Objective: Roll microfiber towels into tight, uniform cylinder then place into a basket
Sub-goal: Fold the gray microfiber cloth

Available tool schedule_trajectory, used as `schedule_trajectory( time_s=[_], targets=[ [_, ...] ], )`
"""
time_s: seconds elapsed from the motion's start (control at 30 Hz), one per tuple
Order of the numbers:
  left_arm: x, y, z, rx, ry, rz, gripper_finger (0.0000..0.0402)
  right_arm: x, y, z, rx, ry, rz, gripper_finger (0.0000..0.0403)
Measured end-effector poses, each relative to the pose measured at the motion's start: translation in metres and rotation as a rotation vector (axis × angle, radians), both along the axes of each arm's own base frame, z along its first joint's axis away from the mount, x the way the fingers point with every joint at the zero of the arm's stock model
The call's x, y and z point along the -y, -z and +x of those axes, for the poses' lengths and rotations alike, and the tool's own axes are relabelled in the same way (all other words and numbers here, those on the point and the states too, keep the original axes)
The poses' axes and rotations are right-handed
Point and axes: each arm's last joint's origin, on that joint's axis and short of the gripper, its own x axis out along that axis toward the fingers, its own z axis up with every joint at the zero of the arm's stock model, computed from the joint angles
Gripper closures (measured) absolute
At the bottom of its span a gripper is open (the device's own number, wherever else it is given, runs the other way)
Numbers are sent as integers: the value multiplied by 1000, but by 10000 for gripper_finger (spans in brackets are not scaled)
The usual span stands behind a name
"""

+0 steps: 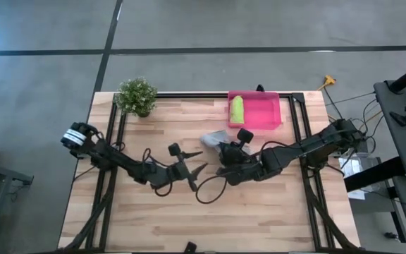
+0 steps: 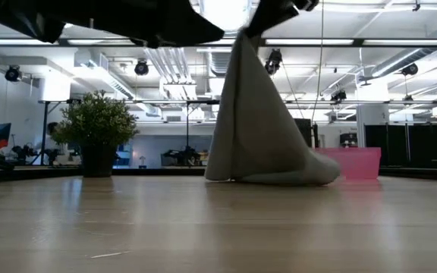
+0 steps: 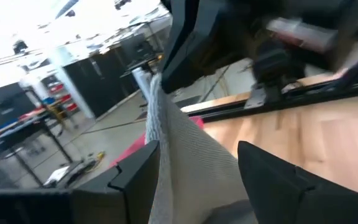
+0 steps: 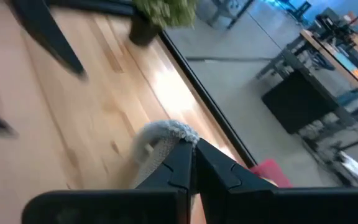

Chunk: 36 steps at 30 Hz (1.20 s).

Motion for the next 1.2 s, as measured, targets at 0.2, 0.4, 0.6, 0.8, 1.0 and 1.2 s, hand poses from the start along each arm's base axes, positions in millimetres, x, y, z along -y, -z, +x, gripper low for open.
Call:
schedule_trajectory(
  time_s=[0.2,0.4,0.6,0.8,1.0,1.2],
  targets=[
    [-7,2,17,-7,-151,-3,200,-4,-8,9,99,-50,54,343],
    [-18,4,23,-11,-246,-6,200,-4,-8,10,132,-36,84,320],
    [-21,6,23,-27,-254,8,200,-7,-6,10,97,-115,157,322],
    [-13,14,15,-235,-349,205,200,-13,12,2,-120,-297,255,319],
    [10,17,-23,-388,-526,342,201,-15,46,-12,-239,-301,343,322],
    [3,24,-70,-137,-274,66,219,-12,78,-23,-306,-296,322,323]
  ],
)
